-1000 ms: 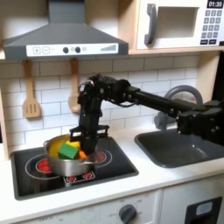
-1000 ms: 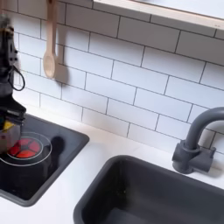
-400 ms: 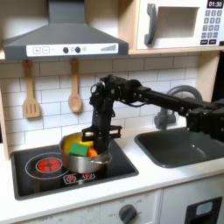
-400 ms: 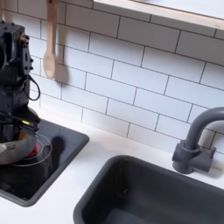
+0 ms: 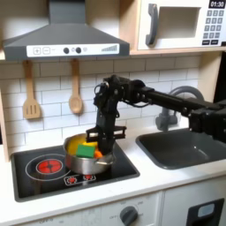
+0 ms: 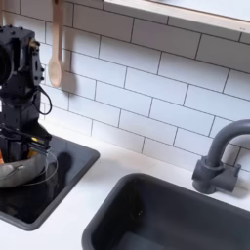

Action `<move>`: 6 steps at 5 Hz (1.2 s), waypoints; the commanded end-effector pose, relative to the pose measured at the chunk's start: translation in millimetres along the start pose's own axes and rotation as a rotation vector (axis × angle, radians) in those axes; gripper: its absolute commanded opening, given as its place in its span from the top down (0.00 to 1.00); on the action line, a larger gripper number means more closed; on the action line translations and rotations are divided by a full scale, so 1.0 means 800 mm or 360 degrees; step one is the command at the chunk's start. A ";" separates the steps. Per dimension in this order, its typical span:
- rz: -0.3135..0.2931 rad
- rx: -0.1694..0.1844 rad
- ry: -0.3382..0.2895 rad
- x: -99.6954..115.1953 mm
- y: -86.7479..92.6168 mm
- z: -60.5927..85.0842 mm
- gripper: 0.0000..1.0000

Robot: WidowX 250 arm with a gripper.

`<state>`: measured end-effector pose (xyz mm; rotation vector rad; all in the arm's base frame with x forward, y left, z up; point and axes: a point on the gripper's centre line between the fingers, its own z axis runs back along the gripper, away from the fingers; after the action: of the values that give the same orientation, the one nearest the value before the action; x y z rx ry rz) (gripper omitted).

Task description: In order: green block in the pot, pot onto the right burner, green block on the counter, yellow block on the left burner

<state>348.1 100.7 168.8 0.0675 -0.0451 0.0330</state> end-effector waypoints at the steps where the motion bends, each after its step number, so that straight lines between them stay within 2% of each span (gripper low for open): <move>1: 0.0064 0.0015 -0.0072 0.005 0.005 0.034 1.00; 2: 0.0095 0.0027 -0.0125 0.008 0.006 0.051 1.00; 3: 0.0164 0.0035 -0.0124 0.006 0.008 0.064 1.00; 5: 0.0380 0.0033 -0.0127 -0.012 0.009 0.094 1.00; 6: 0.0526 0.0033 -0.0101 -0.025 0.009 0.101 1.00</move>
<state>324.3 99.3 257.6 0.0934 -0.1420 0.3576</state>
